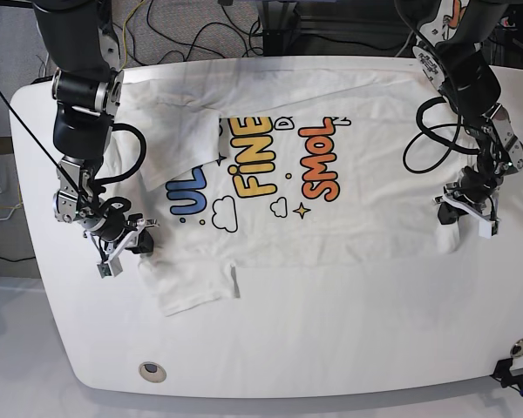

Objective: Fold the T-shirt properly
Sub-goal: 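Close both grippers on the hem fabric, then lift the hem and fold it over toward the collar with both grippers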

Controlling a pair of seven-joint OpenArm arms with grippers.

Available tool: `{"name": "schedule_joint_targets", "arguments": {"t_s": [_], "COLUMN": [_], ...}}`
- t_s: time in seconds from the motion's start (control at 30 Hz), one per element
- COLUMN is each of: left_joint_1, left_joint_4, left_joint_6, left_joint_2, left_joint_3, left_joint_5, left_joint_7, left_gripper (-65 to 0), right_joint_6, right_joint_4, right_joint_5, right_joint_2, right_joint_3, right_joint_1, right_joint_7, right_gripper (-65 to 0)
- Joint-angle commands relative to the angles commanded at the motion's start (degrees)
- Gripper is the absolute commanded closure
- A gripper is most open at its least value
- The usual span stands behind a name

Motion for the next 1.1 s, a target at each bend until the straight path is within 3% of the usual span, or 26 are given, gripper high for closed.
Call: {"name": "schedule_joint_targets", "arguments": {"t_s": [0.37,0.47,0.77,1.0,1.1], "left_joint_1": [3.1,4.0,6.3,11.2,13.3], "left_joint_4": [10.7,11.2,11.5,22.9,28.2], "left_joint_6": [0.0,0.0,0.0,0.0,0.0], "left_joint_2": [0.4,0.4,0.2,0.4,0.4], "left_joint_3": [0.0,0.0,-0.2,0.1,0.1], "left_joint_5": [0.0,0.0,-0.1,-0.1,-0.1], "left_joint_7": [0.0,0.0,0.0,0.3,2.9], "left_gripper": [0.0,0.0,0.0,0.0,0.0], "right_joint_6": [0.00,0.00,0.00,0.00,0.00], "right_joint_4": [0.2,1.5,24.8,37.8,43.1], "right_joint_5": [0.0,0.4,0.5,0.6,0.6], "right_joint_2": [0.3,0.4,0.3,0.1,0.1], "right_joint_3": [0.0,0.0,0.1,0.4,0.4], "right_joint_1": [2.3,2.2,-5.5,-11.3,-13.5], "right_joint_7": [-0.9,-4.9,-23.0,-32.9,-36.7], "right_gripper": [0.0,0.0,0.0,0.0,0.0]}}
